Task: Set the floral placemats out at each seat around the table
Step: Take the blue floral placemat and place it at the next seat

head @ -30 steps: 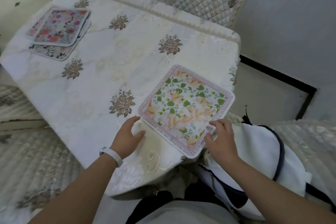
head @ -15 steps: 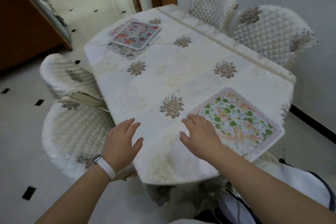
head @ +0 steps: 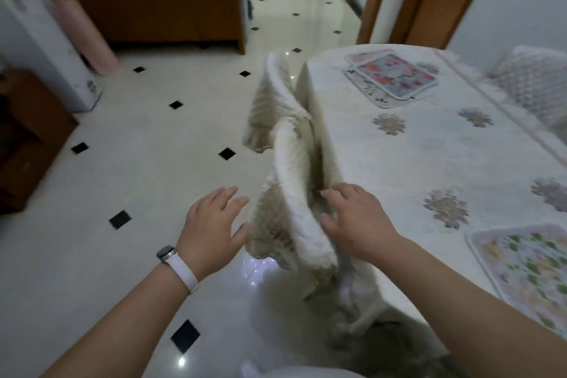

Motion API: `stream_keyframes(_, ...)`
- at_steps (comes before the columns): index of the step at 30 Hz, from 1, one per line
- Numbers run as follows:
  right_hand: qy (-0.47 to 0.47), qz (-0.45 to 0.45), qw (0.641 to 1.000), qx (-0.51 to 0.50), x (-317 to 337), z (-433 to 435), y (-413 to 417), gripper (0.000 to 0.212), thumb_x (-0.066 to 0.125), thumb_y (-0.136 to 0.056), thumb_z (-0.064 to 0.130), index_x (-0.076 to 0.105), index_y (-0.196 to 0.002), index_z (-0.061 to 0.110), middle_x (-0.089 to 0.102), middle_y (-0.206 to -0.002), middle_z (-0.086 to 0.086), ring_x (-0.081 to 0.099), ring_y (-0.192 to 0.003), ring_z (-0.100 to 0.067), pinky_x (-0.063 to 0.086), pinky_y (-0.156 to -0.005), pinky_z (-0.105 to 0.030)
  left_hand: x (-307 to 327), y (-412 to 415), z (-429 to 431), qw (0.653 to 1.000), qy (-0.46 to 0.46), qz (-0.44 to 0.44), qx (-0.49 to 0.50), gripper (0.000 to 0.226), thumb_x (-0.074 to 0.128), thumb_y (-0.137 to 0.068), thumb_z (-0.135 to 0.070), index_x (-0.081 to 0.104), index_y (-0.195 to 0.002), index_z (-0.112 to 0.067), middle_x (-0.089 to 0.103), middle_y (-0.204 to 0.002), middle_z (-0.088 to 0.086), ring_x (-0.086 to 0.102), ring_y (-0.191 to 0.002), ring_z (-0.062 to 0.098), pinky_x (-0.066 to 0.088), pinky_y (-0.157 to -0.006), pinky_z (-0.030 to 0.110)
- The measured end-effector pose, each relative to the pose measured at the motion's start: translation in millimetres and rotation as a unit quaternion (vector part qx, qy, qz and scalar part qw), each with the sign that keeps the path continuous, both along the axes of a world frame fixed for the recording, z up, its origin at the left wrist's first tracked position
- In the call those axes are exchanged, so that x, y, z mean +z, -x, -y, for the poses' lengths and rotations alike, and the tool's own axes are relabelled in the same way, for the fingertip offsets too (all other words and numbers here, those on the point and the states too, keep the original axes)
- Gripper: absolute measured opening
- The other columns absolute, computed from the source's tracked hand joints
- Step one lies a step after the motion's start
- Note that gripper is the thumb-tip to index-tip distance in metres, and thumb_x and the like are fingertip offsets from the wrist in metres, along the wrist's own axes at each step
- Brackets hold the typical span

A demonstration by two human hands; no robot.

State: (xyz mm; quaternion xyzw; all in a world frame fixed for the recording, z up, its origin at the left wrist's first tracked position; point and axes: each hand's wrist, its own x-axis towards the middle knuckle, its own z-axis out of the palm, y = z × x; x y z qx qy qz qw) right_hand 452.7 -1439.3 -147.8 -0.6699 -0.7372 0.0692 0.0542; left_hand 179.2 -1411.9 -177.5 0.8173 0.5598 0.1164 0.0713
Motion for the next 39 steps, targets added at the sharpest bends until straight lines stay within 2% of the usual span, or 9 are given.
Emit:
stream_keyframes(5, 0.005, 0.018, 0.996, 0.086, 6, -28, 94, 0.052, 0.046, -0.093, 0.041, 0.043, -0.142, 0.024, 0.041, -0.147, 0.000, 0.035, -0.136, -0.022, 0.029, -0.110, -0.036, -1, 86, -1, 0.998, -0.003, 0.020, 0.056, 0.052, 0.041, -0.081, -0.047, 0.060, -0.124, -0.025, 0.056, -0.136, 0.003, 0.048, -0.128, 0.028, 0.038, -0.102, 0.047)
stream_keyframes(9, -0.003, 0.036, 0.990, 0.137, 11, -58, 148, 0.050, 0.049, -0.091, 0.040, 0.049, -0.137, 0.021, 0.047, -0.142, -0.003, 0.040, -0.131, -0.024, 0.033, -0.106, -0.038, -2, 137, -2, 0.994, -0.013, 0.034, 0.100, 0.050, 0.040, -0.083, -0.043, 0.060, -0.123, -0.022, 0.056, -0.134, 0.005, 0.050, -0.125, 0.029, 0.040, -0.099, 0.047)
stream_keyframes(13, -0.001, 0.046, 0.982, 0.183, 8, -94, 190, 0.049, 0.048, -0.093, 0.043, 0.048, -0.137, 0.022, 0.045, -0.144, -0.003, 0.038, -0.134, -0.024, 0.032, -0.107, -0.038, -11, 177, -5, 0.988, -0.006, 0.036, 0.149, 0.050, 0.040, -0.083, -0.044, 0.059, -0.124, -0.022, 0.054, -0.136, 0.005, 0.050, -0.125, 0.028, 0.039, -0.100, 0.045)
stream_keyframes(18, 0.000, 0.022, 0.978, 0.207, -9, -147, 225, 0.046, 0.056, -0.089, 0.039, 0.056, -0.130, 0.018, 0.053, -0.138, -0.006, 0.046, -0.128, -0.028, 0.036, -0.103, -0.040, -26, 212, -36, 0.981, 0.026, 0.017, 0.190, 0.052, 0.038, -0.083, -0.047, 0.060, -0.125, -0.025, 0.052, -0.140, 0.003, 0.047, -0.129, 0.027, 0.037, -0.101, 0.045)
stream_keyframes(25, 0.021, 0.004, 0.980, 0.198, -39, -268, 230, 0.047, 0.052, -0.087, 0.041, 0.059, -0.127, 0.017, 0.057, -0.132, -0.009, 0.049, -0.125, -0.030, 0.040, -0.099, -0.041, -38, 223, -162, 0.982, 0.058, -0.011, 0.177, 0.054, 0.036, -0.082, -0.049, 0.057, -0.127, -0.027, 0.050, -0.141, 0.002, 0.045, -0.130, 0.026, 0.037, -0.101, 0.045)
stream_keyframes(32, 0.050, 0.008, 0.982, 0.183, -40, -395, 211, 0.049, 0.047, -0.094, 0.041, 0.046, -0.139, 0.021, 0.042, -0.147, -0.004, 0.034, -0.138, -0.024, 0.029, -0.108, -0.038, -13, 209, -306, 0.987, 0.050, -0.045, 0.143, 0.054, 0.039, -0.084, -0.050, 0.058, -0.128, -0.026, 0.053, -0.139, 0.004, 0.048, -0.128, 0.027, 0.039, -0.101, 0.046)
stream_keyframes(36, 0.032, 0.006, 0.984, 0.178, -30, -448, 217, 0.046, 0.052, -0.091, 0.042, 0.055, -0.131, 0.020, 0.053, -0.139, -0.007, 0.045, -0.130, -0.028, 0.036, -0.103, -0.042, 3, 215, -365, 0.989, 0.029, -0.056, 0.137, 0.054, 0.040, -0.084, -0.052, 0.060, -0.126, -0.026, 0.055, -0.137, 0.004, 0.049, -0.127, 0.026, 0.039, -0.101, 0.044)
stream_keyframes(39, 0.025, -0.007, 0.986, 0.164, -24, -475, 226, 0.050, 0.042, -0.084, 0.048, 0.064, -0.119, 0.019, 0.063, -0.125, -0.008, 0.058, -0.116, -0.031, 0.047, -0.093, -0.044, 5, 221, -401, 0.989, 0.029, -0.064, 0.128, 0.054, 0.040, -0.084, -0.054, 0.060, -0.126, -0.026, 0.055, -0.137, 0.003, 0.049, -0.126, 0.026, 0.039, -0.101, 0.043)
